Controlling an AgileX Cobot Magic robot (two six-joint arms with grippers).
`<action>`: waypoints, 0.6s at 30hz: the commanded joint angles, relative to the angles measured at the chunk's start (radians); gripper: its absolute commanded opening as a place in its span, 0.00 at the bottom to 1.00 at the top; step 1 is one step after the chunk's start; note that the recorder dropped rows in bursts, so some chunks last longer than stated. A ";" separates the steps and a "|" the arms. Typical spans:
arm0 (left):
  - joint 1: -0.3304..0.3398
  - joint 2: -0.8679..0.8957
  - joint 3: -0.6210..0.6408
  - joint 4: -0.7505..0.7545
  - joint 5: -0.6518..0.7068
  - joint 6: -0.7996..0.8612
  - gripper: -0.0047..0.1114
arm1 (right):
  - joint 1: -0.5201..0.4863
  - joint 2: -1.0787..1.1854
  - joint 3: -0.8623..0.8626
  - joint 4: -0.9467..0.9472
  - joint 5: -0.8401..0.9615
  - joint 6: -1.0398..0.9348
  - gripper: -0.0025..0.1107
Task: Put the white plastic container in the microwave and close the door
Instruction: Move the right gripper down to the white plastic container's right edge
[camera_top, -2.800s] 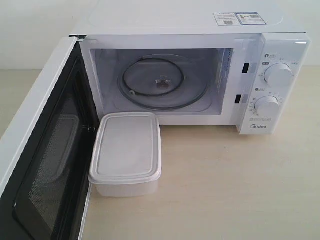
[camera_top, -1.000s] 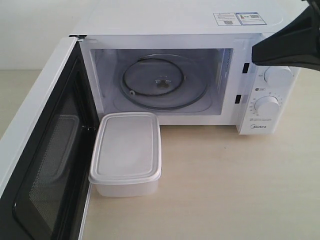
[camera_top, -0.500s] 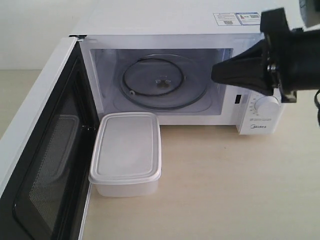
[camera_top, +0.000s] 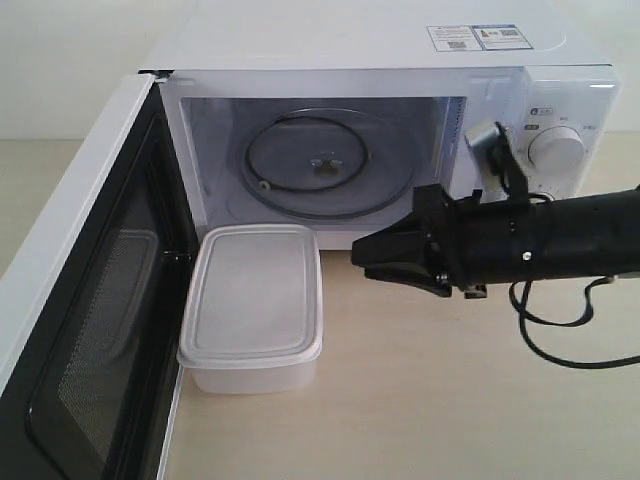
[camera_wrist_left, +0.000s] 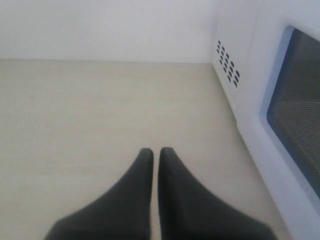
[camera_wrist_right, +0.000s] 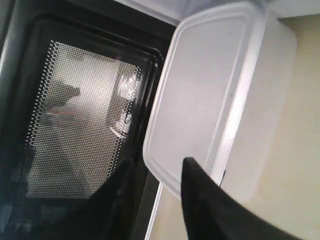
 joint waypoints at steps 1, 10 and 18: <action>0.004 -0.004 0.002 -0.003 -0.013 -0.004 0.08 | 0.041 0.109 -0.068 0.023 0.023 -0.045 0.40; 0.004 -0.004 0.002 -0.003 -0.013 -0.004 0.08 | 0.072 0.244 -0.170 0.023 -0.031 -0.045 0.40; 0.004 -0.004 0.002 -0.003 -0.013 -0.004 0.08 | 0.095 0.308 -0.230 0.023 -0.043 -0.043 0.40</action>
